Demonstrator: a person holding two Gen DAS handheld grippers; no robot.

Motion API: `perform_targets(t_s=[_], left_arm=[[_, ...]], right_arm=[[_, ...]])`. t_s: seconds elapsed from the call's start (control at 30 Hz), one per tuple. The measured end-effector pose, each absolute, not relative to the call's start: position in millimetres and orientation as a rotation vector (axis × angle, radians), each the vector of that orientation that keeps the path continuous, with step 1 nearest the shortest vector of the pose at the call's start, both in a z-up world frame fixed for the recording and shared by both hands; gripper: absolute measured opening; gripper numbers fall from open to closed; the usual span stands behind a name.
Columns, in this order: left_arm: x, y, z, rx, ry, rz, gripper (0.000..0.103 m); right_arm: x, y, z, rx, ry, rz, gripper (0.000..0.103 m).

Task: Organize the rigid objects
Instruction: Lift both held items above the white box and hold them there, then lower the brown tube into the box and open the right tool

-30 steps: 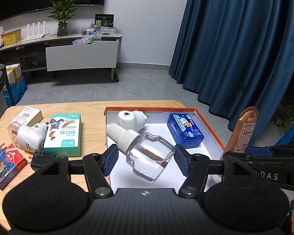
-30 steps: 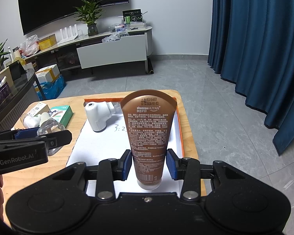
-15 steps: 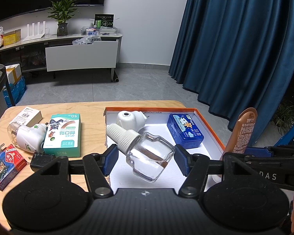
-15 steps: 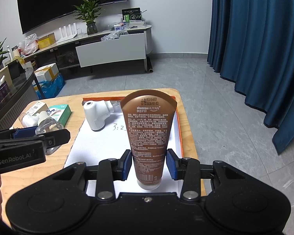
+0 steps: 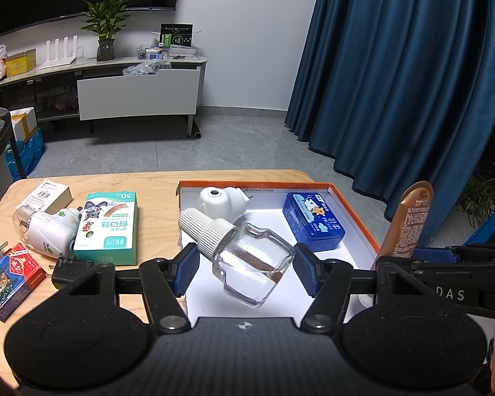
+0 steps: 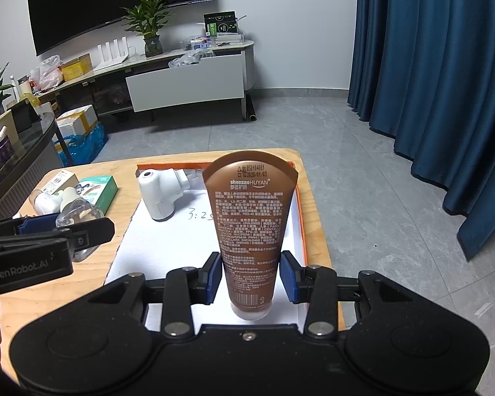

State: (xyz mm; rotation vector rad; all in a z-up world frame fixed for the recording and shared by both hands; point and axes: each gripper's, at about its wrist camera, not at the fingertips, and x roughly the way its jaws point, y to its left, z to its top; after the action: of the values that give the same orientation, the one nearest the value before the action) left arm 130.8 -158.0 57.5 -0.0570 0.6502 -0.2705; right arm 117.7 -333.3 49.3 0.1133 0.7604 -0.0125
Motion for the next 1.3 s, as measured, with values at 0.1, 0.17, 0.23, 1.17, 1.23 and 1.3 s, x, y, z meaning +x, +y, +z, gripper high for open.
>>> perform_targets(t_s=[0.1,0.17,0.23,1.17,1.23,1.3], left_arm=[[131.6,-158.5,57.2,-0.057,0.65,-0.269,0.063],[132.4,-158.1,56.6,-0.056,0.652,-0.268,0.063],[133.4,-157.7,55.7,-0.056,0.655,-0.266,0.063],[175.8,-194.5,37.4,0.02,0.712,-0.26,0.081],[174.0,-192.0,41.1,0.031,0.718,-0.254,0.082],[172.4,-187.0,44.4,0.029,0.723,-0.243,0.085]], right_arm=[[120.5,-334.2,46.5,0.115,0.769,-0.016,0.047],[123.9,-333.3,45.1,0.115,0.775,-0.02,0.047],[127.9,-333.8,43.1,0.117,0.788,-0.025,0.048],[119.6,-346.2,58.5,0.193,0.654,-0.052,0.077],[119.2,-343.4,59.8,0.196,0.652,-0.049,0.078],[118.1,-339.7,61.5,0.204,0.648,-0.041,0.079]])
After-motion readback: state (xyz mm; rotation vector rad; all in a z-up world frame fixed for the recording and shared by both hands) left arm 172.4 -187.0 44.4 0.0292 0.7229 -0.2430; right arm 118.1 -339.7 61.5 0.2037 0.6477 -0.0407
